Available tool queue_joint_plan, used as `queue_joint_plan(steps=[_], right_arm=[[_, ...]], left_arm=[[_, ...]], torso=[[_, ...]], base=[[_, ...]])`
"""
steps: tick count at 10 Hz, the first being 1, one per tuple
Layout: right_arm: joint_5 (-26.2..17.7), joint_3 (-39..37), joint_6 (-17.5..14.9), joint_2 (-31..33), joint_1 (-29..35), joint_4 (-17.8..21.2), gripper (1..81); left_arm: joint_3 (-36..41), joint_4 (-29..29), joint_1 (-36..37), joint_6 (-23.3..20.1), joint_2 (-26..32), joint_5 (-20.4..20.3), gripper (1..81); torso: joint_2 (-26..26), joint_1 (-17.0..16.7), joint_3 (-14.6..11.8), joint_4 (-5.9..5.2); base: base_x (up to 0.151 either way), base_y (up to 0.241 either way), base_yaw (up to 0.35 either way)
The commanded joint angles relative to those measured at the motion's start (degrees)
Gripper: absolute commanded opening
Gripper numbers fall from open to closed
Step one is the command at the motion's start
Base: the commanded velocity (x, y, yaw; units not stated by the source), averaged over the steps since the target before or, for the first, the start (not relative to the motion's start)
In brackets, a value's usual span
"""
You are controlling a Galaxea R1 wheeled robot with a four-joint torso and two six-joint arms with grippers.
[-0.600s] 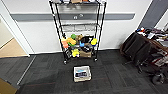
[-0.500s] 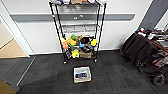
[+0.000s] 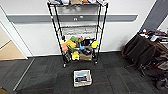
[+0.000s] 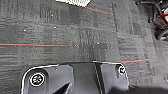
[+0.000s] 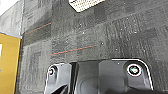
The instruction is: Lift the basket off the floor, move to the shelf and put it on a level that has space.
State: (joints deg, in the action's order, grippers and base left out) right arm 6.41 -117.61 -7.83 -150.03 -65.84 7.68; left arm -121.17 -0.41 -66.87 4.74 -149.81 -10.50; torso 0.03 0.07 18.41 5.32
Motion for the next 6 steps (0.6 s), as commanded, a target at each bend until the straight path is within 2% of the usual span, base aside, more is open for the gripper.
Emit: queue_joint_plan(steps=[1,6], right_arm=[[-2.81,0.99,0.00,1.55,3.30,0.14,81.1],[-2.81,0.91,0.00,1.55,3.30,0.14,81.1]], left_arm=[[0.94,-0.02,3.01,0.00,1.26,2.50,81.1],[0.94,-0.02,2.92,0.00,1.26,2.32,81.1]], torso=[[-0.03,0.00,0.00,0.00],[-0.03,0.02,0.00,0.00]], base=[[0.167,0.000,0.000],[0.165,0.000,0.000]])
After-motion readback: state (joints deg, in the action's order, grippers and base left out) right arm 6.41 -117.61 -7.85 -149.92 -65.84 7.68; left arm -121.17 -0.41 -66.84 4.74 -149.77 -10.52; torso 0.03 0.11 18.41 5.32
